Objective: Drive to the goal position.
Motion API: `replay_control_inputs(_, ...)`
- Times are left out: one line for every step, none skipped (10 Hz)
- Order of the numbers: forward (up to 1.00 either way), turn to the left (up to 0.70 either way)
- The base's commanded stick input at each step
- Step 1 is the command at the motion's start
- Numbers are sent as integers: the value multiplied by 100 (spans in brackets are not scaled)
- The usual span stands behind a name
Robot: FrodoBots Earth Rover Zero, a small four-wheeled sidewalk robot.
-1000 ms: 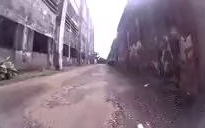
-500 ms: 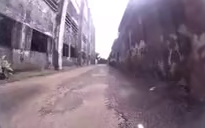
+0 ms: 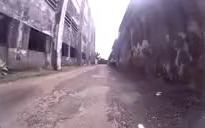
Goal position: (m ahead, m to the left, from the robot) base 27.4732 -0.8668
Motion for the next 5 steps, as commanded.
replay_control_inputs(50,0)
replay_control_inputs(50,0)
replay_control_inputs(50,0)
replay_control_inputs(50,0)
replay_control_inputs(50,0)
